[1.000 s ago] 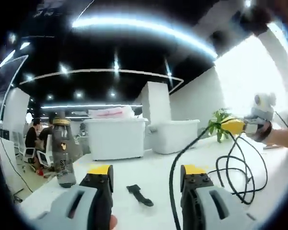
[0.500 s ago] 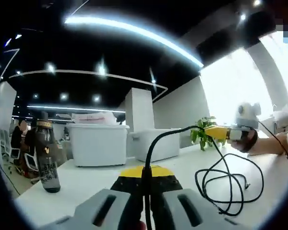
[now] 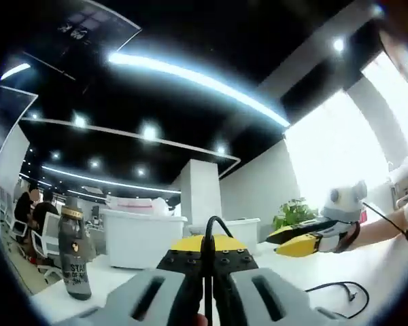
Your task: Coil the Type-C to USB data cable on the desktop and secure it with Velcro straps.
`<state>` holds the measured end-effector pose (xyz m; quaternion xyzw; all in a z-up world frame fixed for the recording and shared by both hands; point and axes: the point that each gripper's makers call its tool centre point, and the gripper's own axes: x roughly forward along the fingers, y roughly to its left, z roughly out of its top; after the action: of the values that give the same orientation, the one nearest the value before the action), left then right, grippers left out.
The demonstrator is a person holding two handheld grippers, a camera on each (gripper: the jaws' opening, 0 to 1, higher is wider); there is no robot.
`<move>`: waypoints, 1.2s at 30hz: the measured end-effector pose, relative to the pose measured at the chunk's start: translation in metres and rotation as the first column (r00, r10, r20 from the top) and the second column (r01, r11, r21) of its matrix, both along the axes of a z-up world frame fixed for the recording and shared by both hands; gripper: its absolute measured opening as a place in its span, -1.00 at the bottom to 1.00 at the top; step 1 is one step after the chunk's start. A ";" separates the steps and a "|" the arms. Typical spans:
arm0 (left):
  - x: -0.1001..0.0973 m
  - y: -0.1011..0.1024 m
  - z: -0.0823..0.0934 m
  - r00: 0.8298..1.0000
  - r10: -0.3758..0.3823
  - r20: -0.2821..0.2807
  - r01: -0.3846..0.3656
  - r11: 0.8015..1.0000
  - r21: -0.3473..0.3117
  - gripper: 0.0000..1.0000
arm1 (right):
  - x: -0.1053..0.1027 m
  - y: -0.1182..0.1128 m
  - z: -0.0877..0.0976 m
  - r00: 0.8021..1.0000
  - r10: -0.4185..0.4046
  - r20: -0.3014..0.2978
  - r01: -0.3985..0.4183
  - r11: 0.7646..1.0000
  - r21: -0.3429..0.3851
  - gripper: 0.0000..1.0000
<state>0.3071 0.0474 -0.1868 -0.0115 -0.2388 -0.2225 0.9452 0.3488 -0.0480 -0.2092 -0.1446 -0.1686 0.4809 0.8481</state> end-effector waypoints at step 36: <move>-0.014 -0.005 0.009 0.996 0.019 0.082 -0.027 0.994 0.106 -0.92 | 0.031 -0.057 -0.098 0.871 -0.074 -0.485 0.062 0.997 -0.042 -0.52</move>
<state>0.2932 0.0420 -0.1774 0.0507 -0.2647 -0.2244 0.9365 0.3794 -0.1045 -0.3073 -0.0355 0.0613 0.4738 0.8778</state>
